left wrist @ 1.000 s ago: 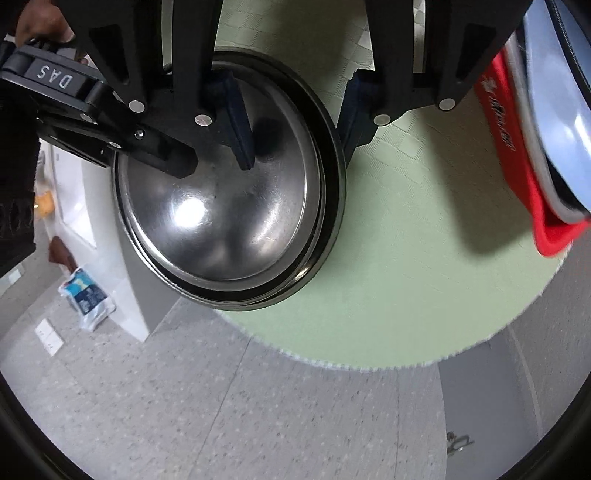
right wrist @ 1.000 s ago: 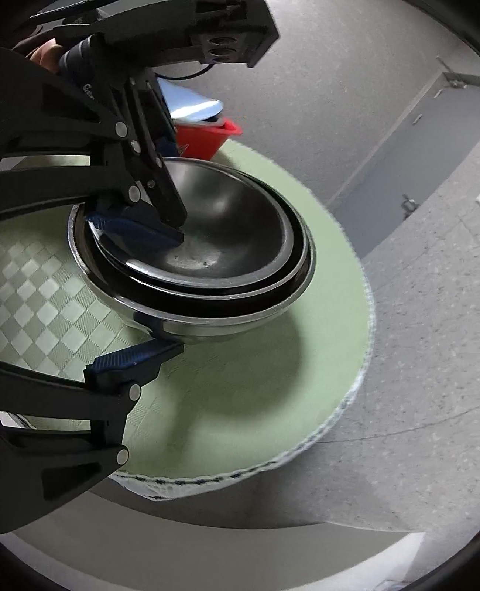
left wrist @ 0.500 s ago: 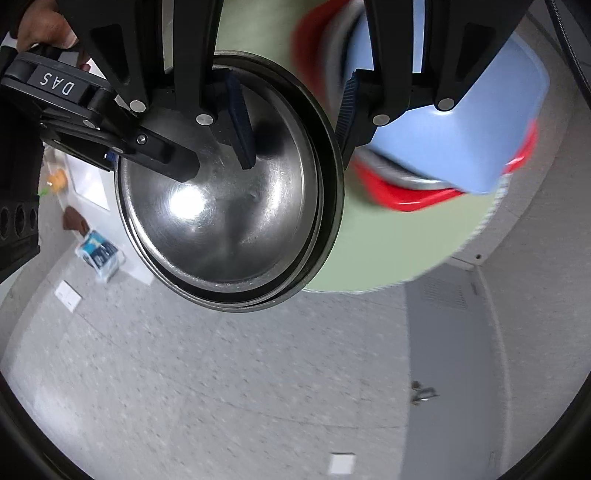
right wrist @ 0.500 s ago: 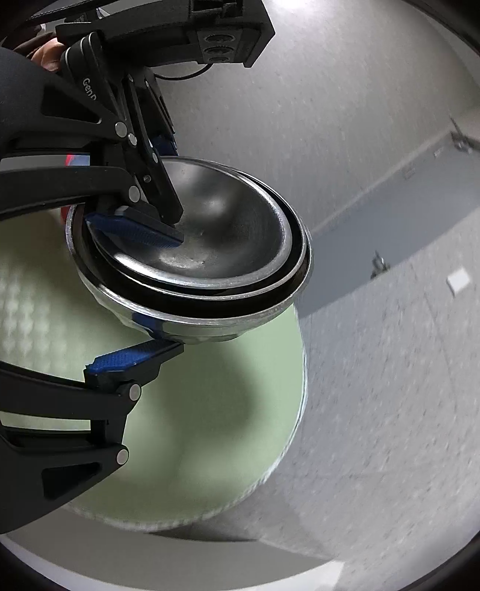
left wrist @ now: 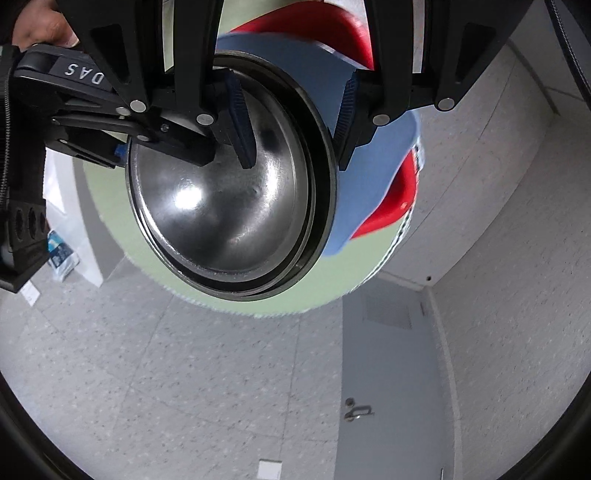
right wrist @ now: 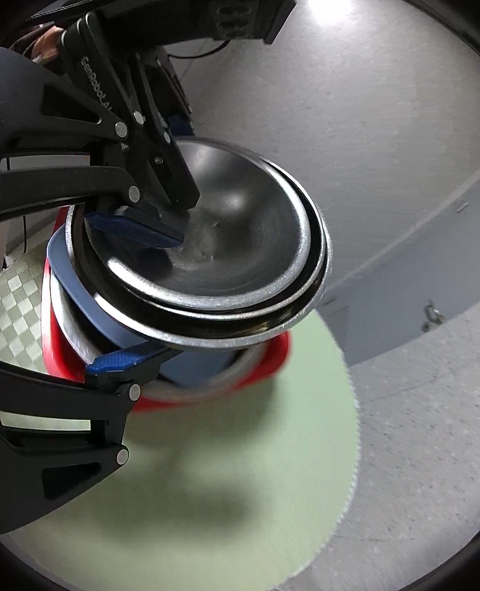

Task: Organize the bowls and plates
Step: 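Carry the bowl stack with the right tool and lower it onto the blue plate in the red basin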

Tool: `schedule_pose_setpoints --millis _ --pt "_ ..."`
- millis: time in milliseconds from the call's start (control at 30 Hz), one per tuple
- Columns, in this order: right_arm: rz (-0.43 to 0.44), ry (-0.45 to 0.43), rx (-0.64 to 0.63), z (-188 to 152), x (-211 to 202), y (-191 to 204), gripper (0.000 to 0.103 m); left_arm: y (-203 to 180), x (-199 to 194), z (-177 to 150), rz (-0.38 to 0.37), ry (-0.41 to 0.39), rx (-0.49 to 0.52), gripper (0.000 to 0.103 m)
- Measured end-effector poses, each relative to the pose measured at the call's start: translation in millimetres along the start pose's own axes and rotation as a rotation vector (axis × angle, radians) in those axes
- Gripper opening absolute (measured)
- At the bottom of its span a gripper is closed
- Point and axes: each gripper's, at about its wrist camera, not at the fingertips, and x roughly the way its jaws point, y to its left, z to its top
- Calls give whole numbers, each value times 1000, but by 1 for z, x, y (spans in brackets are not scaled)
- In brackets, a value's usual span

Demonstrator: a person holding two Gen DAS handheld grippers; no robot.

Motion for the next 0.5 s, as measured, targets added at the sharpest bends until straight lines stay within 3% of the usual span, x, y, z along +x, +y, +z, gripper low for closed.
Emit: schedule_pose_setpoints --millis 300,500 --pt "-44 72 2 -10 34 4 52 9 17 8 -3 73 -5 36" --pt "-82 64 -5 -18 38 10 52 16 33 17 -35 109 -20 38"
